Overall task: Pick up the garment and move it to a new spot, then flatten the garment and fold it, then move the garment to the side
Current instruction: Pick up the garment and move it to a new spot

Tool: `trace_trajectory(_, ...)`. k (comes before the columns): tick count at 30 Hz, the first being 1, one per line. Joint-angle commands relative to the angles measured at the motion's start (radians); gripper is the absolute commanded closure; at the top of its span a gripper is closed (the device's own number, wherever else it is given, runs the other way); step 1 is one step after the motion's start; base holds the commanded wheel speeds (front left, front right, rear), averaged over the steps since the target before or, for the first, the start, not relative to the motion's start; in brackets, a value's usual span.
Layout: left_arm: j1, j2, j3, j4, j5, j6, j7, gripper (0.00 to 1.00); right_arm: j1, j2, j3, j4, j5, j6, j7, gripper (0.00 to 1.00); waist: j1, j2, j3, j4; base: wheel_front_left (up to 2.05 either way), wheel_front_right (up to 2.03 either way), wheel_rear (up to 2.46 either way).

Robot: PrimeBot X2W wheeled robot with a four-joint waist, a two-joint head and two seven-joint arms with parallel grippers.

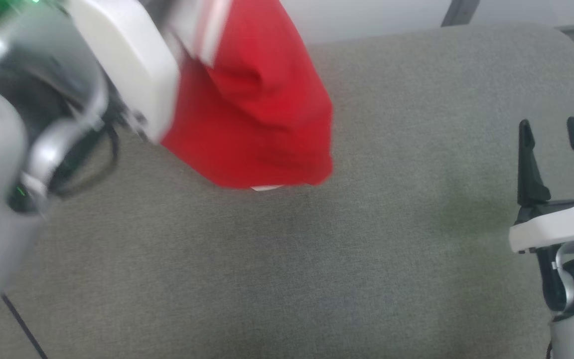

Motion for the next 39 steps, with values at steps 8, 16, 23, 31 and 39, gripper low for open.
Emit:
trace_trajectory(8,0.206,0.032,-0.045,-0.09,-0.011,0.115,0.089,1.0,0.014,0.022,0.012,0.037,0.0,-0.001,-0.023,0.0,0.0,0.0,0.026,-0.012,0.0,0.0,0.0)
trace_trajectory(16,0.449,0.059,-0.077,-0.069,-0.077,0.195,0.116,1.0,0.012,0.017,0.049,0.087,0.017,-0.001,-0.034,0.0,0.0,0.0,0.029,0.0,0.0,0.0,0.0)
trace_trajectory(23,0.589,0.023,-0.104,0.119,-0.127,0.175,0.045,1.0,0.003,0.012,0.083,0.124,0.023,-0.001,-0.04,0.0,0.0,0.0,0.017,0.011,0.0,0.0,0.0)
trace_trajectory(31,0.617,-0.054,-0.118,0.406,-0.178,0.101,-0.044,1.0,-0.003,0.002,0.106,0.135,0.025,-0.001,-0.034,0.0,0.0,0.0,0.001,0.016,0.0,0.0,0.0)
trace_trajectory(39,0.598,-0.118,-0.136,0.626,-0.208,0.01,-0.081,0.91,-0.005,-0.007,0.119,0.139,0.027,-0.001,-0.027,0.0,0.0,0.0,-0.027,0.021,0.0,0.0,0.0)
